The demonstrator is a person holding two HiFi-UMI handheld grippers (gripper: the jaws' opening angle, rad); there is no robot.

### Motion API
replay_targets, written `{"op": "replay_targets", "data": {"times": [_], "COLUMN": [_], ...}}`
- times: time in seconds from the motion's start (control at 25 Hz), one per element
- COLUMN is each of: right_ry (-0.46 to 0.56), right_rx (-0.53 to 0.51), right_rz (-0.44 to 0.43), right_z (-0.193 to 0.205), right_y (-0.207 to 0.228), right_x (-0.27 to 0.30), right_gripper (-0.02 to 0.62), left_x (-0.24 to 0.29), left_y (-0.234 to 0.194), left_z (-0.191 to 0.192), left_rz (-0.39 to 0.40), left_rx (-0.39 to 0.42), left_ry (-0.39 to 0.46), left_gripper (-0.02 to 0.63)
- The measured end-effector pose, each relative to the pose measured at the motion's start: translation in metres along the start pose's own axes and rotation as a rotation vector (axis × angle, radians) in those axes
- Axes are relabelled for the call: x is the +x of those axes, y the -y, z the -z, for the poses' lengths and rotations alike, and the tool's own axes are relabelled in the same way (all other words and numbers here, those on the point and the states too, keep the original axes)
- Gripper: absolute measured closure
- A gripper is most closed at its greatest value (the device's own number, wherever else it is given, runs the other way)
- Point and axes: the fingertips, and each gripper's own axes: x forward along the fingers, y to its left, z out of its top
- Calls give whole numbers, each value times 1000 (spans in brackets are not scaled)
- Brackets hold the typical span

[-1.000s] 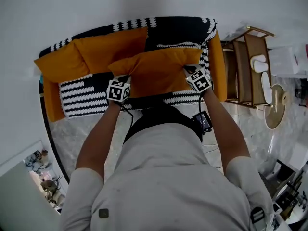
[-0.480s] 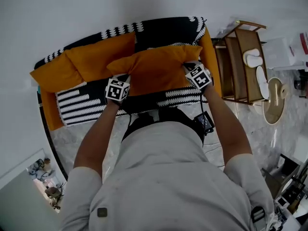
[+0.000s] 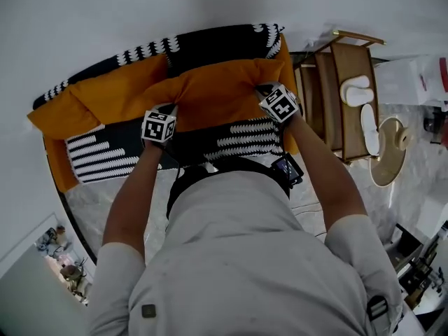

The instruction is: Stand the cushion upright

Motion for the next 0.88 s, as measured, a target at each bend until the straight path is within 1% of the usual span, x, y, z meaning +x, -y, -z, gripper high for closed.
{"op": "replay_targets", "data": {"times": [0.24,0.44,0.68,0.88], "right_ry": [-23,-54,-83,-89], "right_rx": [-24,-45,-18,14], "right_rz": [-43,-73,-90,-98], "right_z": [11,13,15,18], "right_y": [40,72,106,122], "right_x": [22,44,66,83], "right_gripper": [581,581,580,580], "left_x": [42,73,102,123], "left_y": [-5,-12,-26,-38], "left_z": [-21,-34,-61,-69], "left_rz": [-18,-36,-54,-57], "left_rx": [-26,18,-7,-3], "left_ry": [-44,-101,-109,-123], "left_gripper": [598,597,597,595]}}
